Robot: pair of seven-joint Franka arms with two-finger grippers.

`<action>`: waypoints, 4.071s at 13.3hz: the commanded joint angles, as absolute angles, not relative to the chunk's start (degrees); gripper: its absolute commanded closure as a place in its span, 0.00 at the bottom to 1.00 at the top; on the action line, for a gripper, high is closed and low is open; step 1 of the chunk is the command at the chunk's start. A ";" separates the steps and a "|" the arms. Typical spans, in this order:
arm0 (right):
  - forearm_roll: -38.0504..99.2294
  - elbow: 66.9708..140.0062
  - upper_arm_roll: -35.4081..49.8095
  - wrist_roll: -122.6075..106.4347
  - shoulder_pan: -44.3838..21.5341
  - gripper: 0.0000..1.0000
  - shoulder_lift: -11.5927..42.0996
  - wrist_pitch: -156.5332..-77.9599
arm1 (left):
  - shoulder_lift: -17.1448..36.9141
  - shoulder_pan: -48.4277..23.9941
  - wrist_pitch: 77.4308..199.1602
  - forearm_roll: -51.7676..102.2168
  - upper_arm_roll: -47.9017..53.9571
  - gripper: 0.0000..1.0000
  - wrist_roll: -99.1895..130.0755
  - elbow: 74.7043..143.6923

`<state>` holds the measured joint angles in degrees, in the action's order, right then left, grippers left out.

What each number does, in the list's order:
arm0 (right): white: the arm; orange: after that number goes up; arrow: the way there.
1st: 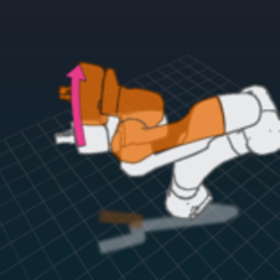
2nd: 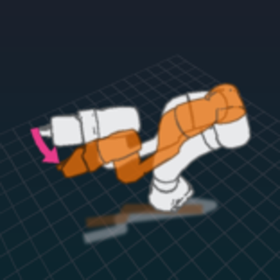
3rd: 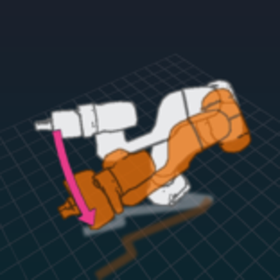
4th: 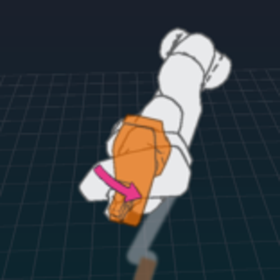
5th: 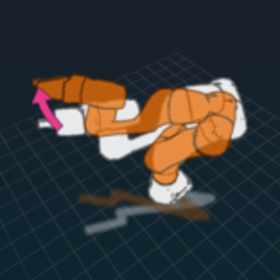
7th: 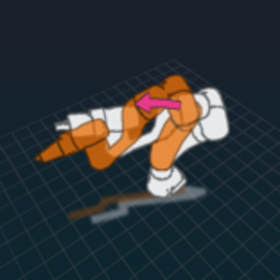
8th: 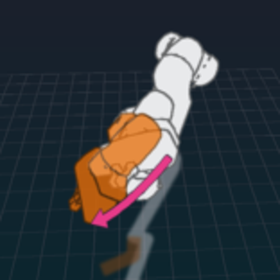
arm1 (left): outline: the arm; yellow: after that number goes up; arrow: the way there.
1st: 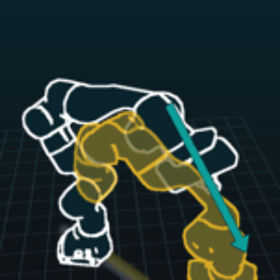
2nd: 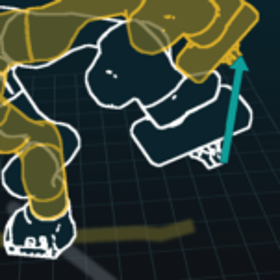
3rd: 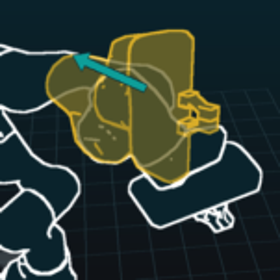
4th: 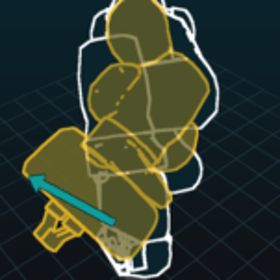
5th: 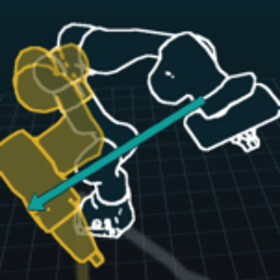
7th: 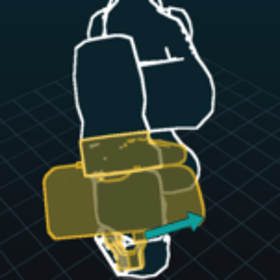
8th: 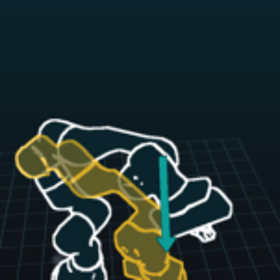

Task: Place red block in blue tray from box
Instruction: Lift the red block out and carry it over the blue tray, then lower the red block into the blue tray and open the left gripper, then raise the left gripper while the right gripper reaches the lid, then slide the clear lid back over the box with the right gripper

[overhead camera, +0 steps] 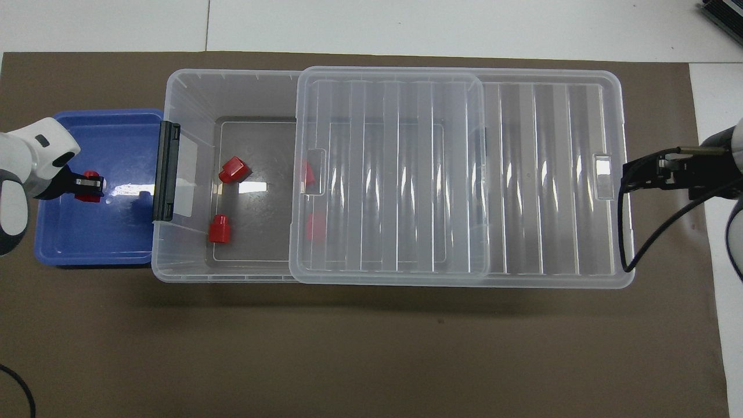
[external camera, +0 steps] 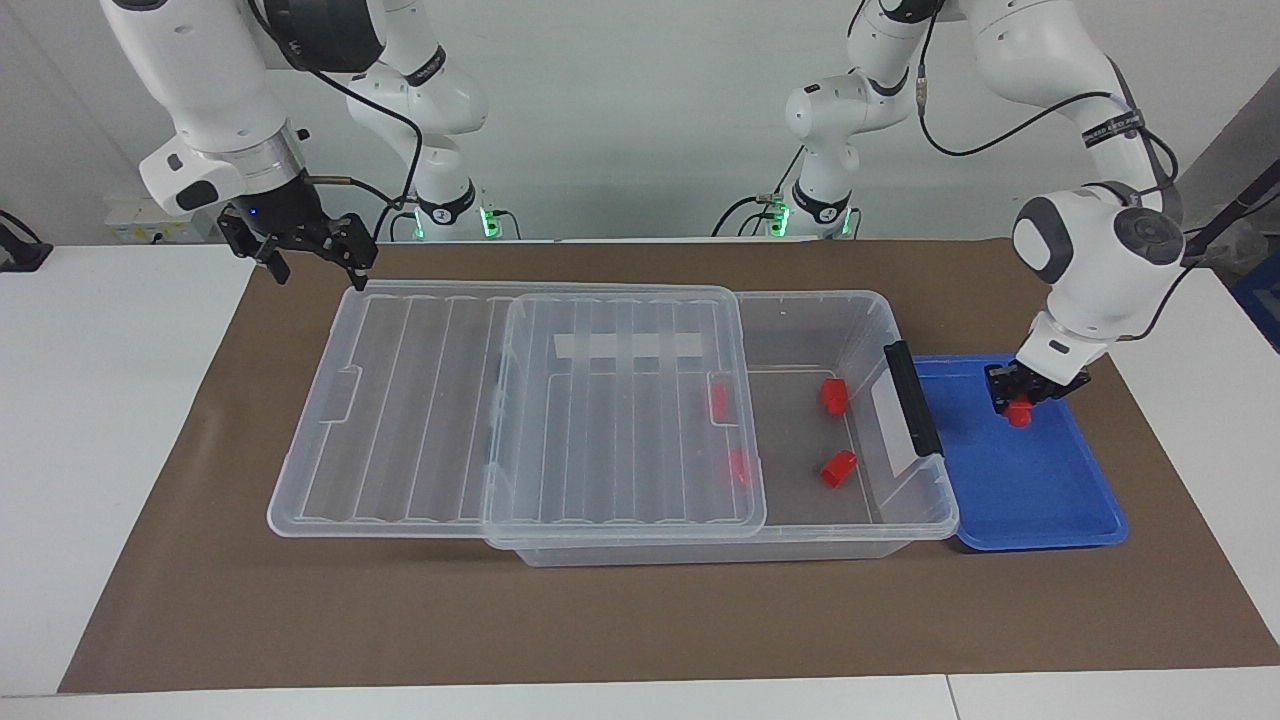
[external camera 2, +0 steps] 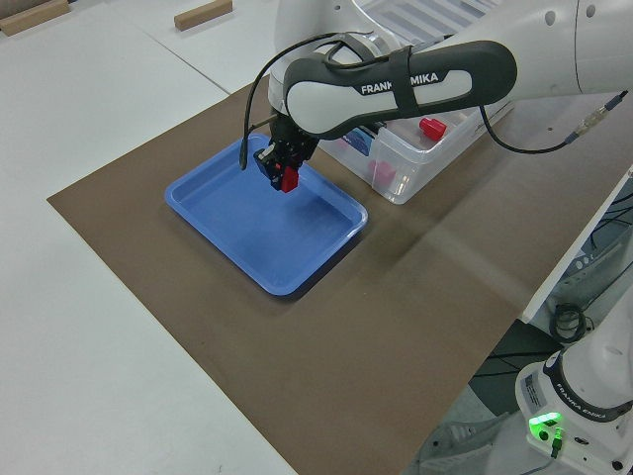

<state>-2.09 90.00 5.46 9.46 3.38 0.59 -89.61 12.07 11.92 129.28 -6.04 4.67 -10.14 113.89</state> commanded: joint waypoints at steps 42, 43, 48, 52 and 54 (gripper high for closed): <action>-2.64 111.44 5.45 8.88 10.55 1.00 1.49 -124.80 | -2.63 5.71 102.39 -5.19 6.94 0.00 -10.81 101.07; -2.55 111.88 5.45 8.96 10.55 1.00 1.67 -124.80 | -2.72 5.71 102.39 -5.19 7.03 0.00 -10.81 101.07; -2.55 112.32 5.45 9.05 10.64 1.00 2.20 -125.33 | -2.72 5.45 103.44 -5.19 7.03 0.00 -10.81 101.34; -2.55 112.32 5.54 8.88 10.11 1.00 2.20 -124.55 | -2.64 0.28 106.25 -5.19 7.03 0.00 -10.55 101.34; -2.55 112.32 5.54 8.79 9.41 1.00 2.11 -124.28 | -2.55 -2.27 107.40 -5.19 7.03 0.00 -10.46 101.34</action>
